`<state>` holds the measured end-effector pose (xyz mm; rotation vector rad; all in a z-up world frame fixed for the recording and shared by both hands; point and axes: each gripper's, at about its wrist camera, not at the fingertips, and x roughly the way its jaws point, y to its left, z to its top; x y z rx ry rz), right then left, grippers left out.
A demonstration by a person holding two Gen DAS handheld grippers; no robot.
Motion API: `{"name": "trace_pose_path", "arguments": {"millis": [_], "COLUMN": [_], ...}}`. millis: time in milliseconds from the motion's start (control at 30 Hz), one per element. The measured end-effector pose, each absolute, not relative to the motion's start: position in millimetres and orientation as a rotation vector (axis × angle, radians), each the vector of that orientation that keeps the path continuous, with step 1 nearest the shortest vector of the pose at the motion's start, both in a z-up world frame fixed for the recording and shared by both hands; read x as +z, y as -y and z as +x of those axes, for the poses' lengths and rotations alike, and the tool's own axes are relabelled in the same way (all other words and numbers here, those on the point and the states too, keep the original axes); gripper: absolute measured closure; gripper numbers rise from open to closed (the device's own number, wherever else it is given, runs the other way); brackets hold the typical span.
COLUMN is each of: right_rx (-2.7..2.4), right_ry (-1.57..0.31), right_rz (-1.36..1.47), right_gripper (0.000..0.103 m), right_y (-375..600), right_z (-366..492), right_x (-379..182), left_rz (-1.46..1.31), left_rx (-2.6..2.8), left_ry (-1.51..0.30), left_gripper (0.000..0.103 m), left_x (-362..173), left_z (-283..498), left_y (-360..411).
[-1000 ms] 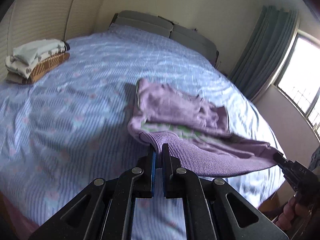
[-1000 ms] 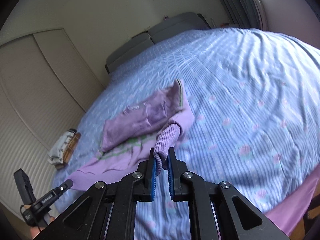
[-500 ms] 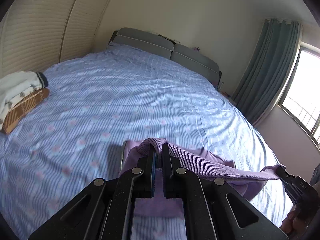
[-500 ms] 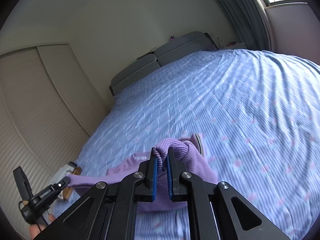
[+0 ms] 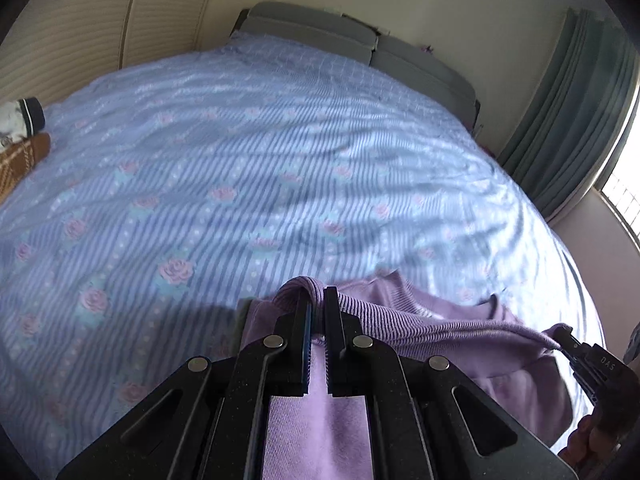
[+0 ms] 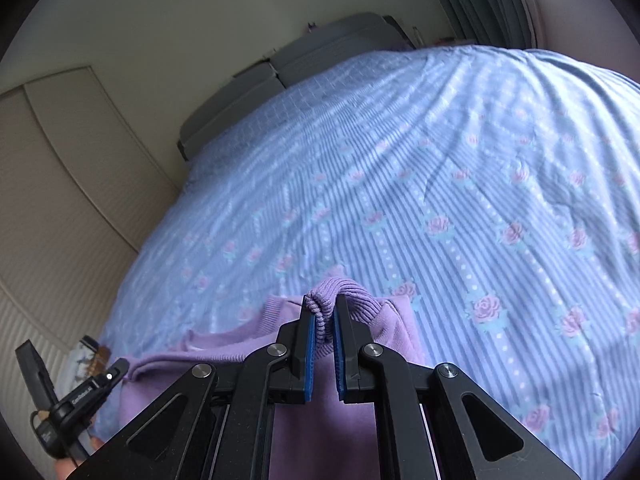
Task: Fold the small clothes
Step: 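Lift the hem with both grippers and fold it toward the collar, then lay the folded hem on the collar and open both grippers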
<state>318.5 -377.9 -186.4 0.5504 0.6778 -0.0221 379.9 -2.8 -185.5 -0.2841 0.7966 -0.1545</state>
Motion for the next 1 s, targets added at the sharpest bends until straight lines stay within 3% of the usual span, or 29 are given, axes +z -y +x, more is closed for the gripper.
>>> {"name": "trace_pose_path", "arguments": {"millis": [133,300,333,367,433,700,1000], "right_rx": [-0.018,-0.017,-0.027,-0.044,-0.082,-0.132,-0.196], "right_ry": [-0.710,-0.687,-0.680,-0.665,-0.630,-0.701,-0.861], "right_rz": [0.536,0.510,0.496,0.476,0.427,0.234,0.189], "right_gripper": [0.093,0.083,0.074,0.068,0.046,0.046,0.046], "right_y": [376.6,372.4,371.5,370.6,367.3,355.9,363.4], "right_z": [324.4,319.4,316.1,311.8,301.1,309.3,329.1], "right_x": [-197.8,-184.7,-180.1,-174.3,-164.0,-161.4,-208.7], "left_rz": [-0.251,-0.210,-0.191,-0.183,-0.167,-0.126,-0.108], "left_rx": [-0.159,-0.160,-0.149,-0.143,-0.143,-0.194,-0.120], "left_ry": [-0.788,-0.769,-0.759,-0.747,-0.724,-0.866,-0.887], "left_gripper": [0.093,0.062,0.051,0.047,0.047,0.045,0.041], "left_x": [-190.7,-175.5,-171.2,-167.8,-160.6,-183.6,-215.7], "left_z": [378.9,368.3,363.4,361.0,354.3,381.4,388.7], "left_y": [7.8,7.0,5.5,3.2,-0.9,1.5,-3.8]}}
